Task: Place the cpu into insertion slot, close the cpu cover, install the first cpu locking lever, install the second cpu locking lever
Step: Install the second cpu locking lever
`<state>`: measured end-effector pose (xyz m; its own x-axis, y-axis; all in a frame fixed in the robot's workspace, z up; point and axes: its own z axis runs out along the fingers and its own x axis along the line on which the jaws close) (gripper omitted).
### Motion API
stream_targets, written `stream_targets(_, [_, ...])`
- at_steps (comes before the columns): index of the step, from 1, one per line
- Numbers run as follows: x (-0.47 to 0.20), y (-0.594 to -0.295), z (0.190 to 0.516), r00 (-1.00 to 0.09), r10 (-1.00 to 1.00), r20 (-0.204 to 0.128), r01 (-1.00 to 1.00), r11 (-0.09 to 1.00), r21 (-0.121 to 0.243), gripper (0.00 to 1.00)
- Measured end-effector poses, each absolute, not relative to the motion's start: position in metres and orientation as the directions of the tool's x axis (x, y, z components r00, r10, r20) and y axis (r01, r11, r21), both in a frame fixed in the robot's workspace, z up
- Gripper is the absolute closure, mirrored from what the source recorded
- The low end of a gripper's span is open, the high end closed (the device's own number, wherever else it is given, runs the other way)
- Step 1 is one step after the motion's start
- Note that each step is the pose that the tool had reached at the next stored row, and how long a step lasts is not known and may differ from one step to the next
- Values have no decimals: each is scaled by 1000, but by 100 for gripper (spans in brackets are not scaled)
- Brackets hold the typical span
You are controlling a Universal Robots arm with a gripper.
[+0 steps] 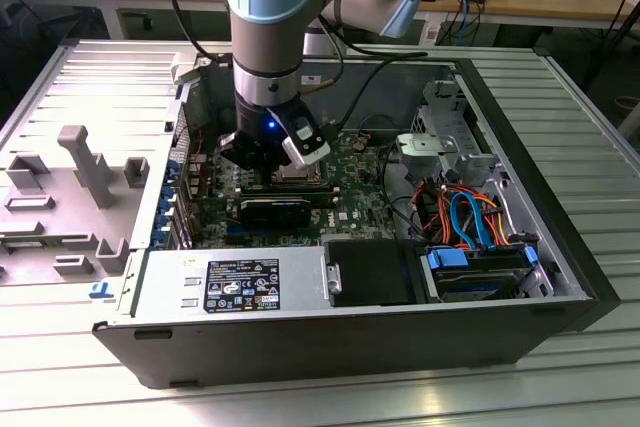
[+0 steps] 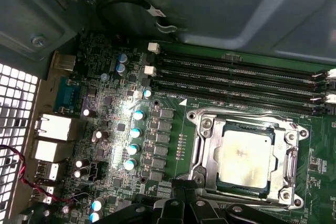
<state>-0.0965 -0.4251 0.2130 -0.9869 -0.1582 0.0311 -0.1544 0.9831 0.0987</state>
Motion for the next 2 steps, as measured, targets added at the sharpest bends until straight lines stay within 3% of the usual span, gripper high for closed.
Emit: stream_targets(2, [-97, -425, 213, -987, -158, 31, -154, 983, 99, 89])
